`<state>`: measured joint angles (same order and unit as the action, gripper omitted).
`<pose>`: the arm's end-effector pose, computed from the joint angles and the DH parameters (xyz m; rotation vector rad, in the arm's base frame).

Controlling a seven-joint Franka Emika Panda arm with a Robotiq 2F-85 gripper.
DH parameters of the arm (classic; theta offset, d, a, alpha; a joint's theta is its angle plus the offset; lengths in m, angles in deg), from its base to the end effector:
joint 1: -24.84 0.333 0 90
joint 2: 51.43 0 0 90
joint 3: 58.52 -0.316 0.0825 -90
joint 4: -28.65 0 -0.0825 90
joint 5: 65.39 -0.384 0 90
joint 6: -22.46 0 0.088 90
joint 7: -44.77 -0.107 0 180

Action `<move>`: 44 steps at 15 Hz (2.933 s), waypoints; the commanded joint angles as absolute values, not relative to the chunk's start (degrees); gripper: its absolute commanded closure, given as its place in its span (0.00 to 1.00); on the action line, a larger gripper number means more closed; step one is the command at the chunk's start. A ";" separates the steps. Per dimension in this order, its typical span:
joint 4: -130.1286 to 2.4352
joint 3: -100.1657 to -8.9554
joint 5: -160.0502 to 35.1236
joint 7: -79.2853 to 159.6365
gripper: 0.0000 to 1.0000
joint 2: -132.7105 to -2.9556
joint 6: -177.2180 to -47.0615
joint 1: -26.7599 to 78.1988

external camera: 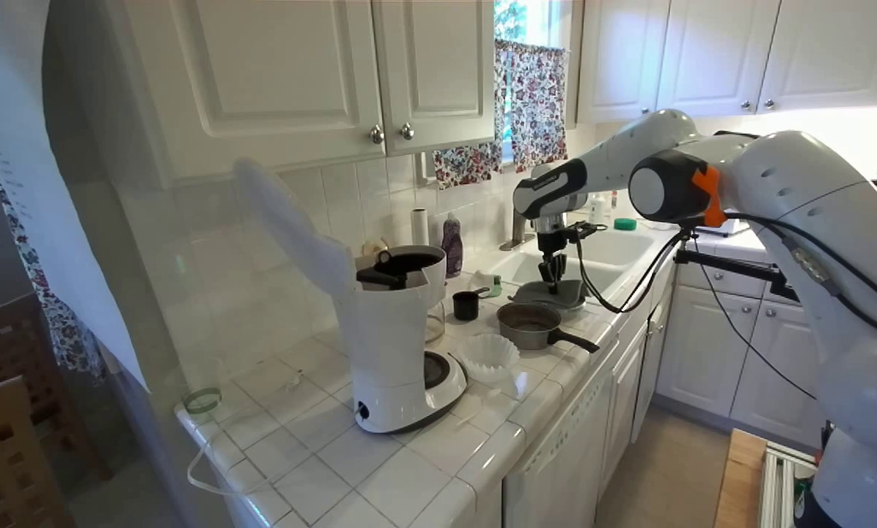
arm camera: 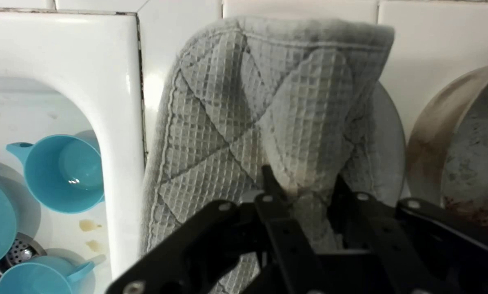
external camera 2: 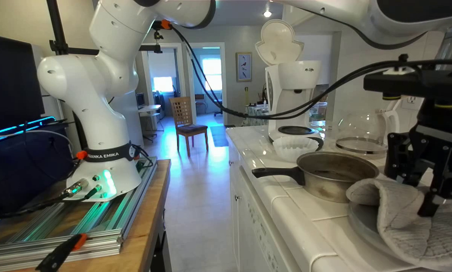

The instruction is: Use the grey mat to remove the lid from the pot

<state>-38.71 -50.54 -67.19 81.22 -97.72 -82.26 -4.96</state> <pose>0.6038 -0.4293 0.2975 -3.1004 -0.0025 0.2535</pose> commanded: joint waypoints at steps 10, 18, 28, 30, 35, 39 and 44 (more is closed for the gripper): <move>-33.04 -51.13 -66.47 81.91 0.93 -101.40 -78.37 -5.38; -32.27 -50.61 -66.64 81.90 0.93 -102.56 -77.95 -4.83; -30.98 -50.52 -66.51 81.58 0.93 -103.79 -77.53 -4.48; -31.02 -50.47 -66.43 81.54 0.55 -103.74 -77.54 -4.36; -31.04 -50.31 -66.38 81.27 0.15 -103.43 -77.83 -4.05; -31.85 -50.13 -66.25 80.99 0.00 -102.31 -78.95 -3.73; -34.72 -50.30 -66.65 80.65 0.00 -98.86 -81.19 -2.94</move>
<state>-32.52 -50.44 -67.05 81.17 -101.58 -79.94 -3.84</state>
